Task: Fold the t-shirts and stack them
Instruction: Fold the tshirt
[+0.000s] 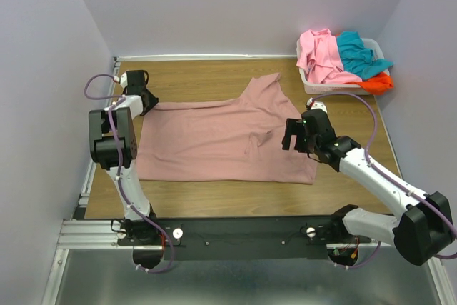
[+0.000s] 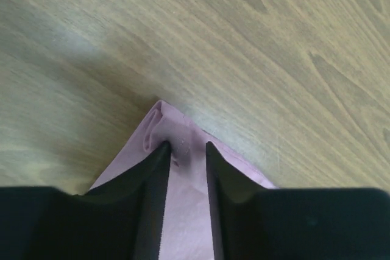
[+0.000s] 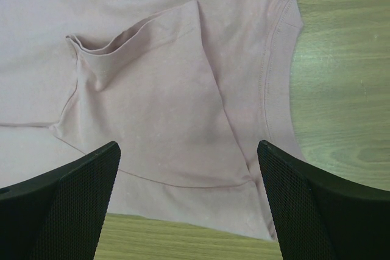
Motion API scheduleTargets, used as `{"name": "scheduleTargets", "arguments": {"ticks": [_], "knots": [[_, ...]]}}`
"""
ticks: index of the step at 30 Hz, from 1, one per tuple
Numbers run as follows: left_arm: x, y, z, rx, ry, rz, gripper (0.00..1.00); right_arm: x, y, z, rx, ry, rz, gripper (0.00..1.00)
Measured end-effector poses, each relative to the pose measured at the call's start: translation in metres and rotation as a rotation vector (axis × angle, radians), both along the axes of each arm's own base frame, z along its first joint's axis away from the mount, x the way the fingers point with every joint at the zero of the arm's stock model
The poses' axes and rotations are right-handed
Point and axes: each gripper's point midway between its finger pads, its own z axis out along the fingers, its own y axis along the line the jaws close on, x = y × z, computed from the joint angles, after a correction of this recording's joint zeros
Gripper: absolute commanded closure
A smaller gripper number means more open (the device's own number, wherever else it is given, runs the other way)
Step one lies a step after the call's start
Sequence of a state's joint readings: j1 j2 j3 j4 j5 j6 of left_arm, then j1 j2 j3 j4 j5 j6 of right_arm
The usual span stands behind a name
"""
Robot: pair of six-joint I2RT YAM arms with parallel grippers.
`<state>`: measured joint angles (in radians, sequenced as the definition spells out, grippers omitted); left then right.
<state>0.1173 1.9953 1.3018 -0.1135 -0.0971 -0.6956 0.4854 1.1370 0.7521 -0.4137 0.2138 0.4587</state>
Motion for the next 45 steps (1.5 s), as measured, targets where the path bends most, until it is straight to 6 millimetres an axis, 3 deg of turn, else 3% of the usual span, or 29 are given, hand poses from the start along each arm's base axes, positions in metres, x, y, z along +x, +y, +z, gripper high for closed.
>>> {"name": "scheduleTargets", "arguments": {"ticks": [3,5,12,16,20,23,28,31,32,34,40,45], "knots": [[0.003,0.001,-0.003,-0.001,0.008,0.0,0.92,0.0,-0.001,0.0,-0.004,-0.002,-0.002,0.0],[0.004,0.001,-0.005,-0.002,0.015,0.0,1.0,0.0,-0.001,0.0,-0.007,-0.003,-0.002,0.0],[0.002,0.001,-0.006,0.0,0.025,-0.003,1.0,0.004,0.0,-0.004,-0.017,0.017,-0.009,0.0],[0.002,0.001,-0.004,0.004,0.025,-0.008,1.0,0.029,0.008,0.005,-0.004,0.012,-0.066,0.0],[0.001,0.001,0.001,0.008,0.02,-0.016,1.0,0.074,0.029,0.027,0.015,-0.024,-0.089,0.0],[0.0,0.001,0.008,0.01,0.01,-0.026,1.0,0.137,0.056,0.05,0.036,-0.082,-0.096,0.0],[0.001,-0.001,0.014,0.006,-0.003,-0.042,1.0,0.218,0.08,0.055,0.004,-0.145,-0.084,0.03],[0.001,-0.002,0.014,0.002,0.0,-0.046,1.0,0.273,0.095,0.048,-0.021,-0.194,-0.062,0.05],[0.001,-0.002,0.014,0.001,0.0,-0.049,1.0,0.283,0.098,0.047,-0.021,-0.207,-0.058,0.05],[0.0,-0.003,0.013,0.0,0.001,-0.051,1.0,0.308,0.1,0.026,-0.049,-0.209,-0.045,0.06],[-0.001,-0.003,0.011,-0.003,0.006,-0.053,1.0,0.353,0.1,-0.022,-0.128,-0.218,-0.006,0.06],[-0.002,-0.004,0.011,-0.004,0.008,-0.053,1.0,0.376,0.097,-0.049,-0.166,-0.233,0.022,0.1]]}}
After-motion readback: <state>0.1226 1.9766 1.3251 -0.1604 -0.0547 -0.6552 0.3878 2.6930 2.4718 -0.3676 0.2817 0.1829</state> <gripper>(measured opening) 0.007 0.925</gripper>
